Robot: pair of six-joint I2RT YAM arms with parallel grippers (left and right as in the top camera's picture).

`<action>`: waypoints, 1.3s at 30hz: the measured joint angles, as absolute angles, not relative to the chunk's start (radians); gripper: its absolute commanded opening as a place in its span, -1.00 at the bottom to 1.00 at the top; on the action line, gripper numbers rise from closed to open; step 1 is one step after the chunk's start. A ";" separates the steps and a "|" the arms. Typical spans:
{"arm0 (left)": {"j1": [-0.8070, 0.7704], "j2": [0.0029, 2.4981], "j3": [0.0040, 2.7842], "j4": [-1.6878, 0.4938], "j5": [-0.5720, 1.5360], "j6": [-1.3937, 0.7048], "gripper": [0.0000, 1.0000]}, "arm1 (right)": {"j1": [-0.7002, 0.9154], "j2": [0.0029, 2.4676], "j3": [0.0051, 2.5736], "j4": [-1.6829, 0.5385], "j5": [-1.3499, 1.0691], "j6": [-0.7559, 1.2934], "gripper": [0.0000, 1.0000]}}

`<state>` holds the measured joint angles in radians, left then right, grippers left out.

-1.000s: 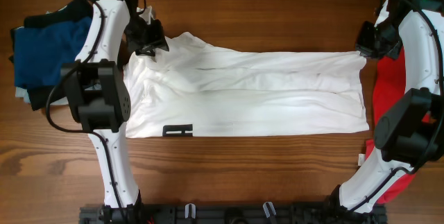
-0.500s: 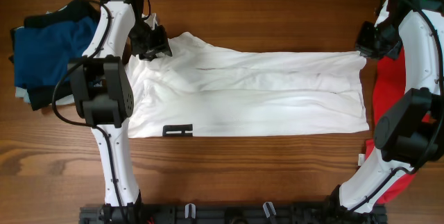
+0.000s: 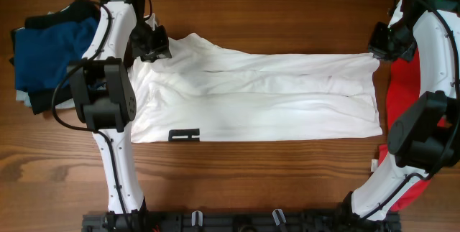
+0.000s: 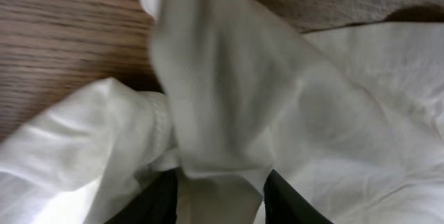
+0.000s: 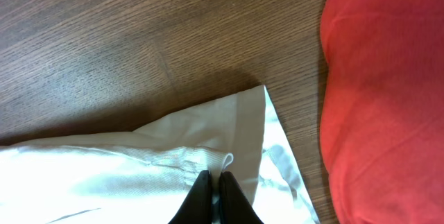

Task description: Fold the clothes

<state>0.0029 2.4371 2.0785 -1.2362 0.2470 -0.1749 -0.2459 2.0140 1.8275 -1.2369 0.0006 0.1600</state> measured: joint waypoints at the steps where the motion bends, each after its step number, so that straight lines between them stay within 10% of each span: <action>1: 0.005 2.437 2.078 -1.235 0.247 -0.178 -0.24 | -0.246 2.014 1.827 -1.237 0.001 0.160 -0.91; 13: -0.019 2.437 2.078 -1.234 0.201 -0.238 -0.92 | -0.246 2.014 1.827 -1.237 0.001 0.160 -0.91; 39: -0.013 2.168 2.080 -1.517 0.068 -0.245 -0.92 | -0.246 2.014 1.827 -1.274 0.001 0.160 -0.91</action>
